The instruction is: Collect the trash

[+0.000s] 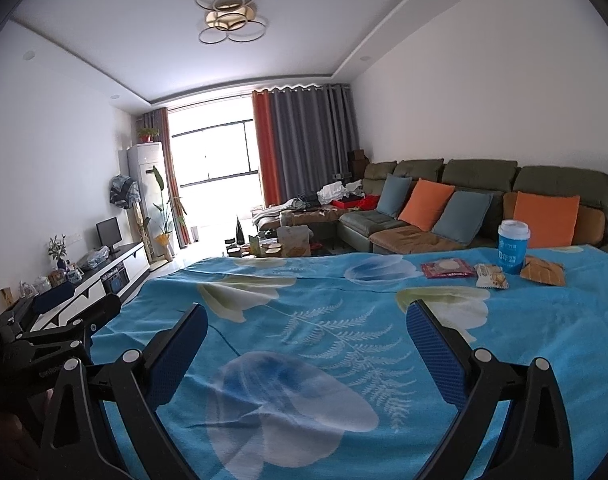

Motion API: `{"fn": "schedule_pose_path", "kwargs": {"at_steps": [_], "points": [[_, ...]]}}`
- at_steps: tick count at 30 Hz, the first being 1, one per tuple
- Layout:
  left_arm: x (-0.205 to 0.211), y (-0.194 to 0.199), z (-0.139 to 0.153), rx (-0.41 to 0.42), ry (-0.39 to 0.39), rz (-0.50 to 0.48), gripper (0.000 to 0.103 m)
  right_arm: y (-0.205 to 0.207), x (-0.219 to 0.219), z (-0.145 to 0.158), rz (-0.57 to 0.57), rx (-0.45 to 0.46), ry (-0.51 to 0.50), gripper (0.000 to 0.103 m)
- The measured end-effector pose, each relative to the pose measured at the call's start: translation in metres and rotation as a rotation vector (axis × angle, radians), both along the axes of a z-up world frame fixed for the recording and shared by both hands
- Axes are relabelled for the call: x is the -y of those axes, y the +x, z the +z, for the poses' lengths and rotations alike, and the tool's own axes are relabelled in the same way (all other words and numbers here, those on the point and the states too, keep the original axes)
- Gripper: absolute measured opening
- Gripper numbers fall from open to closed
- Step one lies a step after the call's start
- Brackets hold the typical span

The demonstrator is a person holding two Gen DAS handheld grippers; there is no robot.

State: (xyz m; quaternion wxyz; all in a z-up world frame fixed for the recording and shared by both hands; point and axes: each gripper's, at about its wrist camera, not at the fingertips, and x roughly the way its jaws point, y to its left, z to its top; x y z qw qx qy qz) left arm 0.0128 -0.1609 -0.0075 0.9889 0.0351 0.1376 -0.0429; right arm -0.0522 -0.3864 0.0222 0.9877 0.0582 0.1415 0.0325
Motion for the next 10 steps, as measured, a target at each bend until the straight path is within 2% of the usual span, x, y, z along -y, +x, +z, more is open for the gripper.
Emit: {"fn": "schedule_pose_path", "kwargs": {"at_steps": [8, 10], "points": [[-0.004, 0.023, -0.006, -0.134, -0.002, -0.014, 0.097, 0.009, 0.007, -0.004, 0.013, -0.045, 0.009, 0.096], [-0.003, 0.039, -0.008, -0.195, 0.008, -0.014, 0.097, 0.014, 0.013, -0.005, 0.014, -0.076, 0.008, 0.096]]}}
